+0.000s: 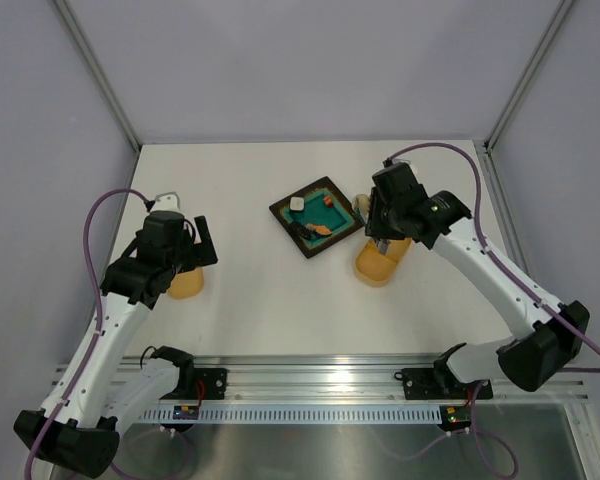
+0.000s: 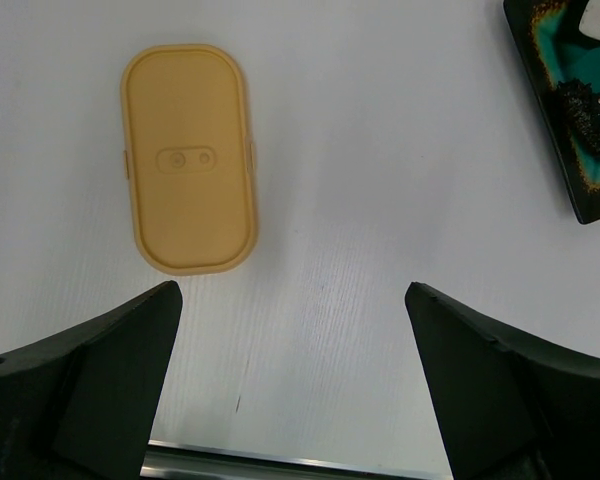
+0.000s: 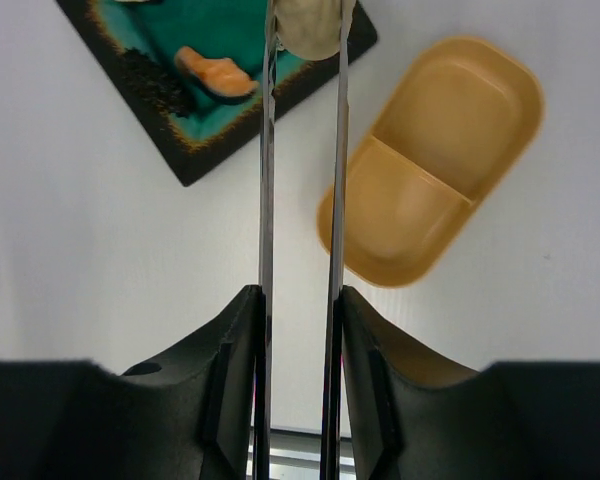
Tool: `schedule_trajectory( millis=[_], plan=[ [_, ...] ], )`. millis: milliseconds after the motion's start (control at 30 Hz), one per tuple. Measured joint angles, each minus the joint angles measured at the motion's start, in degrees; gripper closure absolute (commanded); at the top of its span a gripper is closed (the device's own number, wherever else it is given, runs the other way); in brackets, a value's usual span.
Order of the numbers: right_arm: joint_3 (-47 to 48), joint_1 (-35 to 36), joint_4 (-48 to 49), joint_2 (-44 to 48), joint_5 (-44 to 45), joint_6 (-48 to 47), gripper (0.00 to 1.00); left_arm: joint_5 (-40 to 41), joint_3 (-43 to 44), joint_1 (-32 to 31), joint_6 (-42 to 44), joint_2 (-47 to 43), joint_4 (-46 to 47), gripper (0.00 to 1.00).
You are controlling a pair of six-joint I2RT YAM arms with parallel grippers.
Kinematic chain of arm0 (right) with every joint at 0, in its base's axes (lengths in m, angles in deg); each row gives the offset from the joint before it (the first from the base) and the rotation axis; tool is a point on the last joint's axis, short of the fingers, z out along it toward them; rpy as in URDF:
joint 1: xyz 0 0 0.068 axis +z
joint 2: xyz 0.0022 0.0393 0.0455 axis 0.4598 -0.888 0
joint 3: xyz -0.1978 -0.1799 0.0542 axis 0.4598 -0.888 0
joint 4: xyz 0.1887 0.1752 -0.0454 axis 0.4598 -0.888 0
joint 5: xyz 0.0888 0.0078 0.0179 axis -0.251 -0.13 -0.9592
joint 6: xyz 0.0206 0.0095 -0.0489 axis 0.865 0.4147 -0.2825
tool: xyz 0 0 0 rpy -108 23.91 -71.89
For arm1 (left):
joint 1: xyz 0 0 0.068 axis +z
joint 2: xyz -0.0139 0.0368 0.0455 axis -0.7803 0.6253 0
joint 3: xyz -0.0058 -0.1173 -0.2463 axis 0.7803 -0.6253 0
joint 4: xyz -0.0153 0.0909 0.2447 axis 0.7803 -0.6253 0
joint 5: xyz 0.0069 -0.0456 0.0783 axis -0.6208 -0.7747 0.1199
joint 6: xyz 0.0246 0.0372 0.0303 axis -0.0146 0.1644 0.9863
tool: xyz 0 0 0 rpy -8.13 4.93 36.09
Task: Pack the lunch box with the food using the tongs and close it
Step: Place the fake food in the packing box.
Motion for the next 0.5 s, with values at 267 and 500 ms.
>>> schedule_trajectory(
  millis=[267,500],
  plan=[
    [-9.7,-5.5,-4.2,9.5,1.0,2.0,0.8,-0.9,0.0,0.0,0.0,0.6,1.3,0.01],
    [-14.1,-6.5,-4.5,10.9,1.0,3.0,0.79,-1.3,0.0,0.0,-0.1,0.7,2.4,0.01]
  ],
)
